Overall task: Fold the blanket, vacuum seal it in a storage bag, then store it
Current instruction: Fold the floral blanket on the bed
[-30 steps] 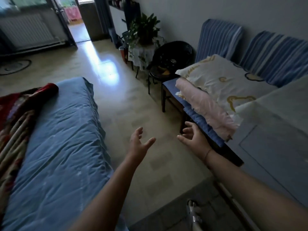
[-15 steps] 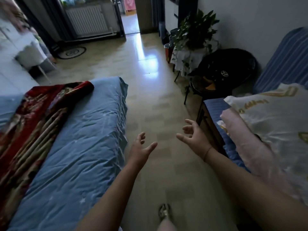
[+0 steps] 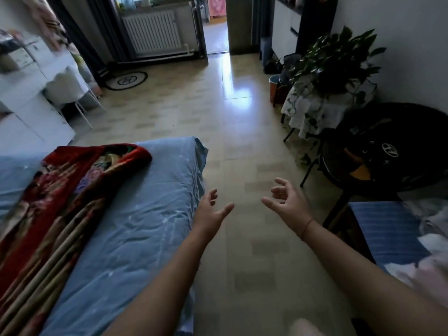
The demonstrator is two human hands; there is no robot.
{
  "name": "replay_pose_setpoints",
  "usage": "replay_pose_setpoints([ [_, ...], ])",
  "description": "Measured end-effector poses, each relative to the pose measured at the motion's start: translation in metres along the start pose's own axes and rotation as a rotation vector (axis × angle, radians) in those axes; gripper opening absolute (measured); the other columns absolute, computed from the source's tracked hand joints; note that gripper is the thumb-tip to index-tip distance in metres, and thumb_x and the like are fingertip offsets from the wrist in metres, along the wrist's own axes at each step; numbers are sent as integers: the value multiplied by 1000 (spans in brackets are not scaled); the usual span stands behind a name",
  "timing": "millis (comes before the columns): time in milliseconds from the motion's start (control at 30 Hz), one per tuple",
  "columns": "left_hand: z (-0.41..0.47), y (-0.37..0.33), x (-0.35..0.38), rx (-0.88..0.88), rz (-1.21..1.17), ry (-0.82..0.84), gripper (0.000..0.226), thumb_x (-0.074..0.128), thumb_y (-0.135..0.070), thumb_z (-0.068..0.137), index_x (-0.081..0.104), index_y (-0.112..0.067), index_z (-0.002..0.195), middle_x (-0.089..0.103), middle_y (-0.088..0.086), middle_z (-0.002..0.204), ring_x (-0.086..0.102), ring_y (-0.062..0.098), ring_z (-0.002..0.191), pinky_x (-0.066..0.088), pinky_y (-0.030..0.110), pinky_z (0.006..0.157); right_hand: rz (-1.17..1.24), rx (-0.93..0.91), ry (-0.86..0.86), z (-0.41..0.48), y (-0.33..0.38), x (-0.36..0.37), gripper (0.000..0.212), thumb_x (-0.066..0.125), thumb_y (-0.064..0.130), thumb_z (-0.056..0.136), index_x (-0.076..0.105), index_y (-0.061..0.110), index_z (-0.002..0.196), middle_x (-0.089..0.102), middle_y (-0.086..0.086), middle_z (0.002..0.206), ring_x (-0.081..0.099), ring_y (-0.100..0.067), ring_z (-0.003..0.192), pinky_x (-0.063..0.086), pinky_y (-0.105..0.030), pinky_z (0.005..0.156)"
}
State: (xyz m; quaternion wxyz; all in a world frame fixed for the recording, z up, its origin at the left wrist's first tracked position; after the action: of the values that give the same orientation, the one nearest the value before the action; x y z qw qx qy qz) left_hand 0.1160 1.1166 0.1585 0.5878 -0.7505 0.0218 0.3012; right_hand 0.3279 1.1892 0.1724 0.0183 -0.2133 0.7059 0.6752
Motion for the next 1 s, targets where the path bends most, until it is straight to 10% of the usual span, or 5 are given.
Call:
replay_pose_setpoints([
  [1000,691,-11,-121,-293,-128,-378,63,73,-29,86,43,-15,139,52,1,134,49,14,119,38,24,95,-11,-140,525,746,151,245,64,77,25,78,44,21,132,56,1,112,55,-11,102,43,-24,90],
])
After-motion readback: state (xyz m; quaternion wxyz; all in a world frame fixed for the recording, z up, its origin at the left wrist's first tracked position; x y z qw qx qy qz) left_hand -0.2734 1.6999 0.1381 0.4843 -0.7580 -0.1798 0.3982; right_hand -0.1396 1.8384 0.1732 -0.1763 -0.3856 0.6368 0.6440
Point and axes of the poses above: each hand's wrist, its own z-axis towards the middle knuckle, its own x-axis out of the palm, y = z × x, the point moved 5 cm from there along z, towards the middle knuckle
